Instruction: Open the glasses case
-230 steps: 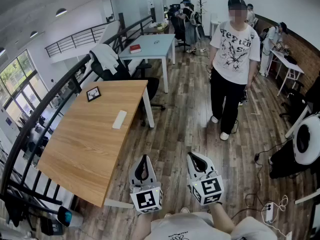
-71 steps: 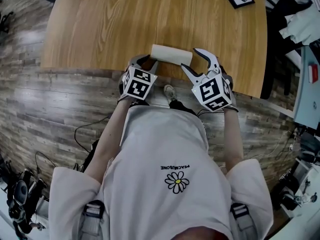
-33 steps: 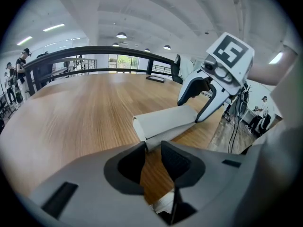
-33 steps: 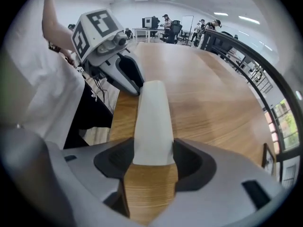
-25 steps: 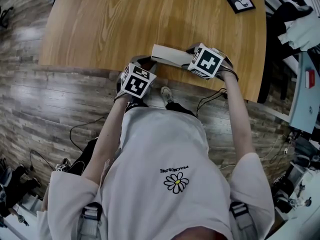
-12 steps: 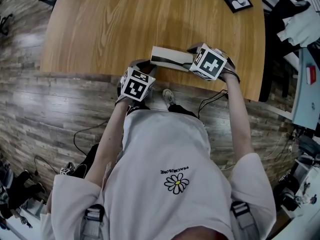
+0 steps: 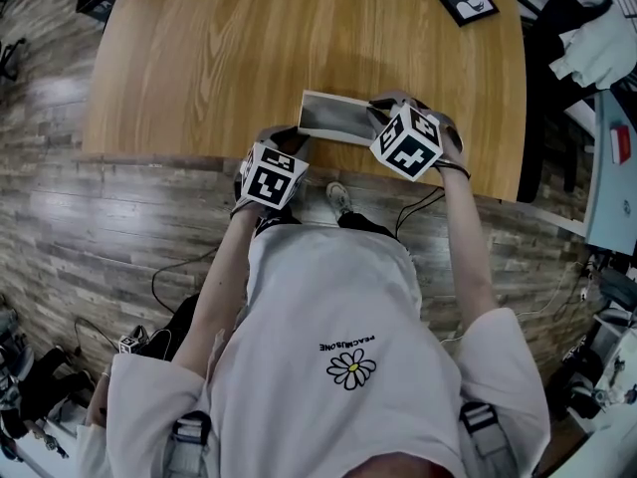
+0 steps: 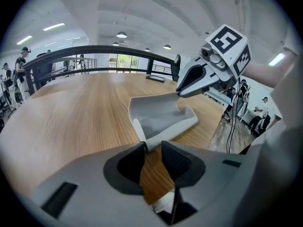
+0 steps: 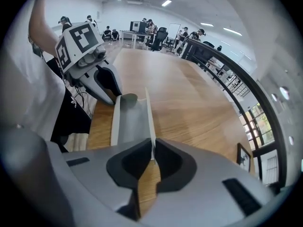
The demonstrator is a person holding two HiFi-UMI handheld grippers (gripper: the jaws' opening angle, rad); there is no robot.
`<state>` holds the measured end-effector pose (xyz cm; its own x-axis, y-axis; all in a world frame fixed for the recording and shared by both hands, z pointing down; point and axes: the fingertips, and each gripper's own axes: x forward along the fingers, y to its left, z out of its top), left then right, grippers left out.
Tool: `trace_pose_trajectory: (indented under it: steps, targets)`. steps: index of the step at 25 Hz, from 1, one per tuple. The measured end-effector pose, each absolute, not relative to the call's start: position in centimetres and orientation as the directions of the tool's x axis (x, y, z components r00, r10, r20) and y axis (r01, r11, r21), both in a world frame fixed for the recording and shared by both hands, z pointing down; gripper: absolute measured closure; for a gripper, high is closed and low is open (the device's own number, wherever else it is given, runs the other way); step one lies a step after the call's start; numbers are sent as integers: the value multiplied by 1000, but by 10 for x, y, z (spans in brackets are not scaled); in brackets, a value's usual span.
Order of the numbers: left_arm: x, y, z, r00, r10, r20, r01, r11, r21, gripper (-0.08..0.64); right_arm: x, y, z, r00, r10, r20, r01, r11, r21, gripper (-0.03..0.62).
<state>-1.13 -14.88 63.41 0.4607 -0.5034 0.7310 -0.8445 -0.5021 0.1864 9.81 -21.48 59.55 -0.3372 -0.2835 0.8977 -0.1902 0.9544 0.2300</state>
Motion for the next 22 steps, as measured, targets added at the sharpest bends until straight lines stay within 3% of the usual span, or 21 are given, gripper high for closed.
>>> trace_pose_trajectory:
  steps: [11,20,22]
  targets:
    - [-12,-148,641,456,-506,732,-844,-506,176,434,98,-234,602,-288,-444,849,-141,896,421,554]
    - [-10,-149,635,451,-518,727,-843,-515,157,435,99,-232,600,-306,-433,848,-217,899,380,547]
    - [-11,-150,635,438,-527,728,-845,-518,134,435,96,-231,596,-340,-415,844,-274,902,334,506]
